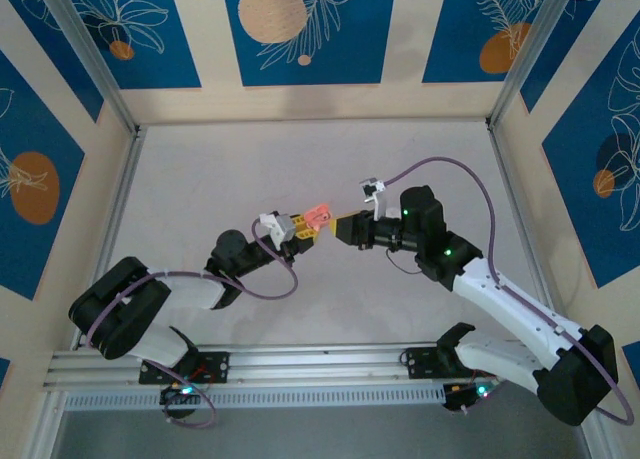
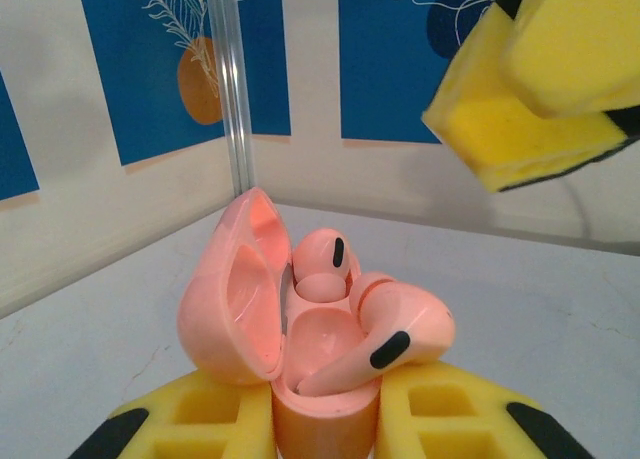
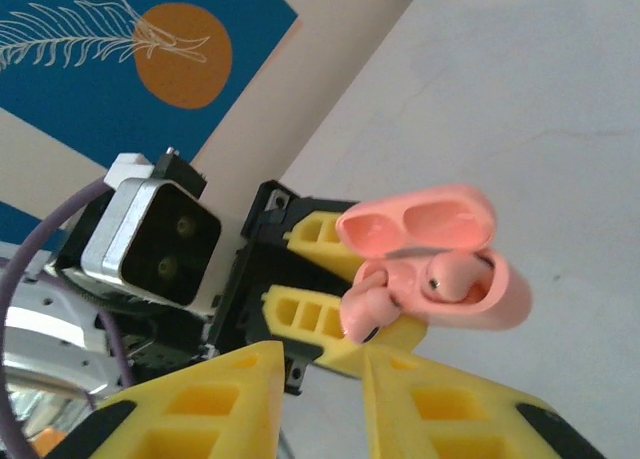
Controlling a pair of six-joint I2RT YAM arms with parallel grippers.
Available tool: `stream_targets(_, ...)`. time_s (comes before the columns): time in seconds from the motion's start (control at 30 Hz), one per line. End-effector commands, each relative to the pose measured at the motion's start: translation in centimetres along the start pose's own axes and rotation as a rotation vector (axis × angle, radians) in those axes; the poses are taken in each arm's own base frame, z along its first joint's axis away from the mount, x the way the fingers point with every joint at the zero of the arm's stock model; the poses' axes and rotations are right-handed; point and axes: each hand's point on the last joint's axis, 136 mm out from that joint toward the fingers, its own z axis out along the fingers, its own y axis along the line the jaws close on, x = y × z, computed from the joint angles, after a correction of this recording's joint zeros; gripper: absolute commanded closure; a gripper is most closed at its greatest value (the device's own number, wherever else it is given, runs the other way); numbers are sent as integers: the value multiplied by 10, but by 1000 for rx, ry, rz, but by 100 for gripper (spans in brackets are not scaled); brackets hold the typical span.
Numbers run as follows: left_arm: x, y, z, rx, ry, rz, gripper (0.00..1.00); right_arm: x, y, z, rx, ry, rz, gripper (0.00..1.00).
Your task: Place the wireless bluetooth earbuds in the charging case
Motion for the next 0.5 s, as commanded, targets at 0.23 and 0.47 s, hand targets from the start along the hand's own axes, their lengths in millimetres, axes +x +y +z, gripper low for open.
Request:
stream_targets(0.23, -10, -8, -1, 30, -35, 23, 78, 19, -2, 18, -111, 98, 136, 82)
stream_targets(0.47, -10, -9, -1, 32, -35, 22, 78, 16, -3, 26, -125, 101, 132, 86)
